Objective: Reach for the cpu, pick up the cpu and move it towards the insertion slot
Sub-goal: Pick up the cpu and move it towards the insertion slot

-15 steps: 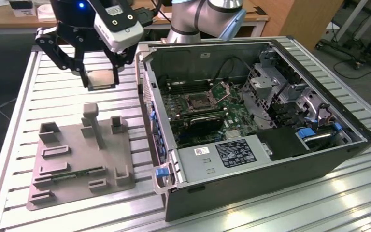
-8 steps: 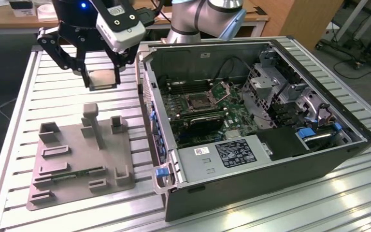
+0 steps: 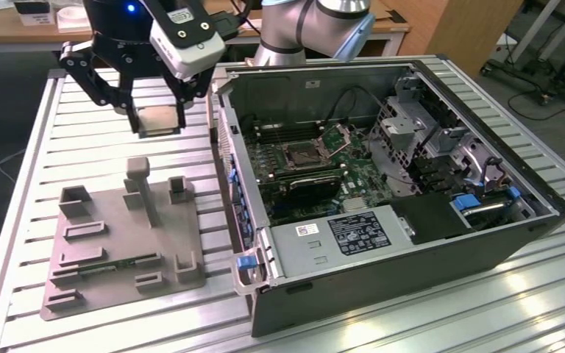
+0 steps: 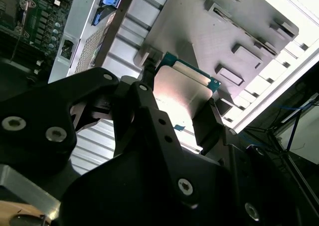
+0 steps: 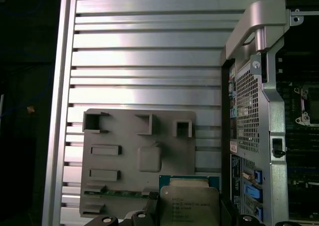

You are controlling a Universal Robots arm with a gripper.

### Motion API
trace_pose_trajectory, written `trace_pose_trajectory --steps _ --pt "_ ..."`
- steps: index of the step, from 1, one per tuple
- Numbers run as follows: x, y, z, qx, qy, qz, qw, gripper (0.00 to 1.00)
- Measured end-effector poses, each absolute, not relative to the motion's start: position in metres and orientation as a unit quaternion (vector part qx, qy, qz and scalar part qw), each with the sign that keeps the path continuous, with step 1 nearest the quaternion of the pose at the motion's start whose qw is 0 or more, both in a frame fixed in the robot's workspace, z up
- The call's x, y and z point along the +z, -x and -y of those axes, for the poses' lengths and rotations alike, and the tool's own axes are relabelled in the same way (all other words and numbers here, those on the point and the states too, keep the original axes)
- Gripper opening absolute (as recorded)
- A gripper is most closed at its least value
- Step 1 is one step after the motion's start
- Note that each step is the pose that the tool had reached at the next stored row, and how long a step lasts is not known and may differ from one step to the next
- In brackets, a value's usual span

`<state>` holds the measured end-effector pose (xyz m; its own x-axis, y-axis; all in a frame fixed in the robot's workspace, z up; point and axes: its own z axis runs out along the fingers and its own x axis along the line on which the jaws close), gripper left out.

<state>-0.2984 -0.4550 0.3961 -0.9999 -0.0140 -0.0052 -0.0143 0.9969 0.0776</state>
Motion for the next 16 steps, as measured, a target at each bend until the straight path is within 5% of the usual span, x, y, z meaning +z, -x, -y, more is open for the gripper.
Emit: trace_pose_trajectory --steps 16 --pt "0.3961 0.2936 0.4550 0.039 0.007 -0.999 0.002 0.55"
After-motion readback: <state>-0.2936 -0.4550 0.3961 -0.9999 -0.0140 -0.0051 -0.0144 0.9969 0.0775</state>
